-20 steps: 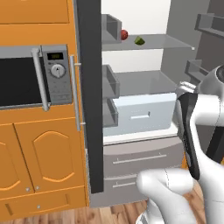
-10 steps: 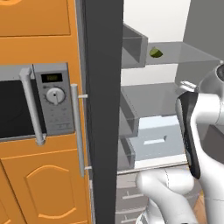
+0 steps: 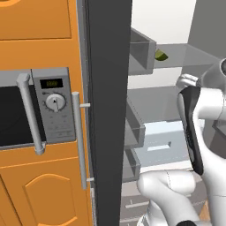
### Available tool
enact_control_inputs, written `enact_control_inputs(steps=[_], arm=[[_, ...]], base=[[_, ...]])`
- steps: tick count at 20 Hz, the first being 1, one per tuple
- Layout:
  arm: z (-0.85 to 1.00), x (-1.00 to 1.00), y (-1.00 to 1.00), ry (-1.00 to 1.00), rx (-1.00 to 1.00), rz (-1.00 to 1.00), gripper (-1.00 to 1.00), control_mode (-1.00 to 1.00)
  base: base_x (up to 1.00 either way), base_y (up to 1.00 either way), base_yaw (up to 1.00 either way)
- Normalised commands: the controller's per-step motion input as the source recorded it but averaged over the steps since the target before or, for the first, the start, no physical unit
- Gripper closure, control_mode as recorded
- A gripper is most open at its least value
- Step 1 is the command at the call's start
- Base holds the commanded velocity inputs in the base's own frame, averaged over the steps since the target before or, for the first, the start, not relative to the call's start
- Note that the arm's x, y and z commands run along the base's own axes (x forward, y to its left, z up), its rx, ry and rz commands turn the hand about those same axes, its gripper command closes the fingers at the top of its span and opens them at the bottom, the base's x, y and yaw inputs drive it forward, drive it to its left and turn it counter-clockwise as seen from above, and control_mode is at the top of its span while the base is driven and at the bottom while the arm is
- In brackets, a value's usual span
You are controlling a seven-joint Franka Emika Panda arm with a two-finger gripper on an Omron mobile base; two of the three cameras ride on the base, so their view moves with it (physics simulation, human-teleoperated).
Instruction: Take the lemon wedge from the fridge and place it on the plate with fish on the dining counter.
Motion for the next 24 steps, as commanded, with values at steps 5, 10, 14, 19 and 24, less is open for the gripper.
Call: enact_control_inputs(steps=[5,10,14,19,24], arm=[[0.84,0.04,0.00,-0.10,-0.18,0.24,-1.00,-1.00],[0.33,0.04,0.00,-0.05,-0.09,0.10,-1.00,-1.00],[0.18,0.47,0.00,0.00,-0.01,0.00,-1.00,-1.00],[0.19,0.34,0.10,-0.01,-0.07,0.03,-1.00,-1.00],[0.00,0.68,0.15,0.00,-0.03,0.01,-1.00,-1.00]], base=[[0.00,0.00,0.00],[0.00,0.00,0.00],[0.00,0.00,0.00],[0.00,0.00,0.00],[0.00,0.00,0.00]])
